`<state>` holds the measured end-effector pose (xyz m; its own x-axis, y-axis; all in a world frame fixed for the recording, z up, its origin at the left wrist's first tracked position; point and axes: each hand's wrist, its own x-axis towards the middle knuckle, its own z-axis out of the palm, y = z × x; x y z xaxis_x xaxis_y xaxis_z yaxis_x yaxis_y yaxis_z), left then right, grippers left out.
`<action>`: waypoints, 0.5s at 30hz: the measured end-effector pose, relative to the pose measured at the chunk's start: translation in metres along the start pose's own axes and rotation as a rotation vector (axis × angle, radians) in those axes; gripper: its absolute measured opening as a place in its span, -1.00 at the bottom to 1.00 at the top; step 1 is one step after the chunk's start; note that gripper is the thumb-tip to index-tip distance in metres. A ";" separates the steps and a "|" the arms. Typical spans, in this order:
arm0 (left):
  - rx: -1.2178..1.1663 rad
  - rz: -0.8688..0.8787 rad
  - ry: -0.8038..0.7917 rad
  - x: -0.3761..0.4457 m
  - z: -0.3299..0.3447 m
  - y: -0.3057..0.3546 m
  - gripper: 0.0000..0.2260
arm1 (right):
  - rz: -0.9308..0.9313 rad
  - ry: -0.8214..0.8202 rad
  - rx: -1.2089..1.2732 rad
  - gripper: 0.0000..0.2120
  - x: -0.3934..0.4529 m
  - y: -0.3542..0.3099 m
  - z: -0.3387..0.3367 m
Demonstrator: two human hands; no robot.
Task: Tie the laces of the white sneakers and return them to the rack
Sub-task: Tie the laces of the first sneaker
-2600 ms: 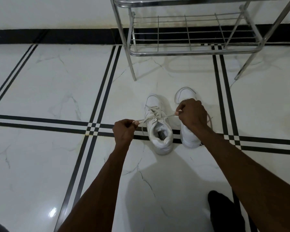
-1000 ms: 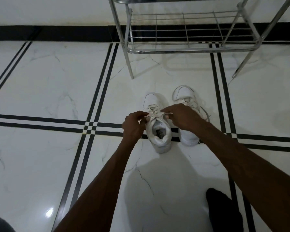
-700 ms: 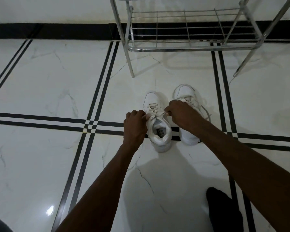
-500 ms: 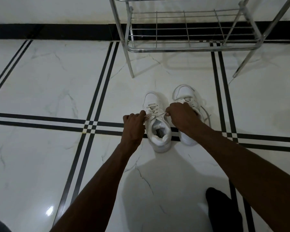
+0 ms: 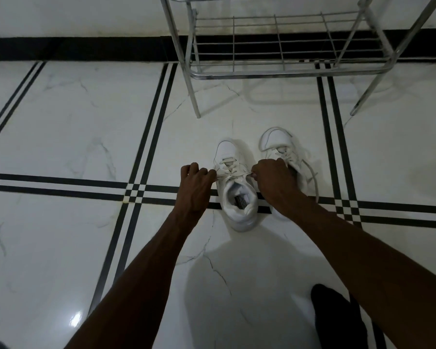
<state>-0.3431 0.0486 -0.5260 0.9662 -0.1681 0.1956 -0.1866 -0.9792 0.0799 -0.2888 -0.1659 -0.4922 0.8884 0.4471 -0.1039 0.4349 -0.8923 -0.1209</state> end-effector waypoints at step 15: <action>-1.328 -1.001 -0.028 0.002 -0.019 0.037 -0.54 | 0.385 -0.030 0.749 -0.77 0.002 -0.032 0.003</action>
<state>-0.3516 0.0139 -0.5036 0.7889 0.4097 -0.4581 0.4708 0.0762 0.8790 -0.3017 -0.1368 -0.4916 0.9458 0.1307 -0.2974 -0.1199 -0.7104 -0.6935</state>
